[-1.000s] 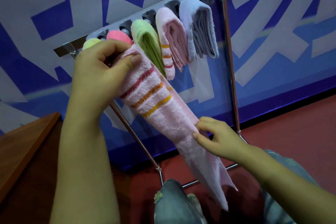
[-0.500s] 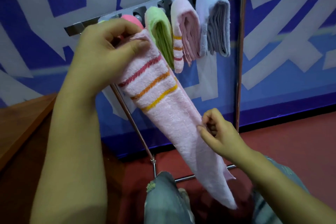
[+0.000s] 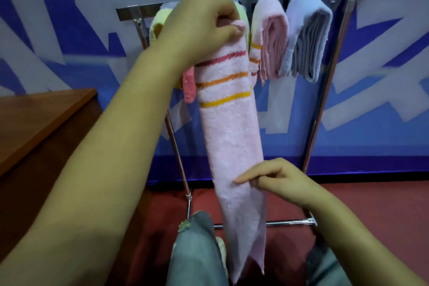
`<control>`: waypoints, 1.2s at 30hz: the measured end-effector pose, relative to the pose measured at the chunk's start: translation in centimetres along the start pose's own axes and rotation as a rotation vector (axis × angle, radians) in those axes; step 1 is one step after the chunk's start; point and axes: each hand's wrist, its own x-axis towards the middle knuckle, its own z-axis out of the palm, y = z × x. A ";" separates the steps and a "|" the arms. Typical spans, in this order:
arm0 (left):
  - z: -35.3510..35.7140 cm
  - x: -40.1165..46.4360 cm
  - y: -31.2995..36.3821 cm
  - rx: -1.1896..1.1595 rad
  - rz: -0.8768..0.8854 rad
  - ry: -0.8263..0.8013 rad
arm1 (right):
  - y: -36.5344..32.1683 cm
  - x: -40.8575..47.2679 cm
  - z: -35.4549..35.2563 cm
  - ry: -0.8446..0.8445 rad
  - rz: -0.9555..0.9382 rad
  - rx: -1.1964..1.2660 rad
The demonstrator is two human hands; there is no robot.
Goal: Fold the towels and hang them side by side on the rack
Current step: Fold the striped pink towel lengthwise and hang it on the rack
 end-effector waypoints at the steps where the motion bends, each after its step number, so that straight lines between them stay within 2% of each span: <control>1: 0.8 0.2 -0.3 0.066 -0.011 0.028 | -0.5 0.1 -0.1 -0.004 -0.008 0.044; 3: 2.8 -0.2 -0.6 0.099 -0.037 -0.007 | -1.3 0.4 -0.2 -0.014 -0.023 0.135; 7: 7.2 -3.6 -1.7 -0.018 -0.135 -0.264 | -2.2 0.7 -0.4 0.052 0.001 0.503; 10: 8.8 -7.8 -2.0 -0.301 -0.372 -0.239 | -1.8 0.9 -0.7 0.105 -0.016 0.624; 13: 9.0 -12.5 -1.3 -0.693 -0.651 -0.240 | -1.1 1.1 -0.7 0.161 -0.002 0.720; 15: 8.8 -15.1 -0.3 -0.883 -0.734 -0.259 | -1.0 1.1 -0.6 0.197 -0.020 0.758; 19: 9.1 -18.4 0.9 -1.055 -0.673 -0.287 | -1.7 1.1 -0.1 0.222 -0.034 0.839; 25: 8.7 -18.5 1.1 -1.297 -0.613 -0.270 | -3.8 1.2 -0.4 0.220 -0.050 1.103; 31: 8.5 -17.7 2.2 -1.537 -0.541 -0.176 | -4.0 1.7 -1.7 0.262 -0.037 1.383; 33: 8.4 -17.3 2.4 -1.596 -0.559 -0.170 | -4.0 1.8 -2.0 0.209 0.022 1.390; 34: 8.3 -17.1 2.4 -1.606 -0.573 -0.167 | -4.5 2.0 -1.9 0.123 0.013 1.346; 36: 7.9 -16.6 2.5 -1.586 -0.601 -0.176 | -3.9 1.2 -2.6 0.174 -0.002 1.284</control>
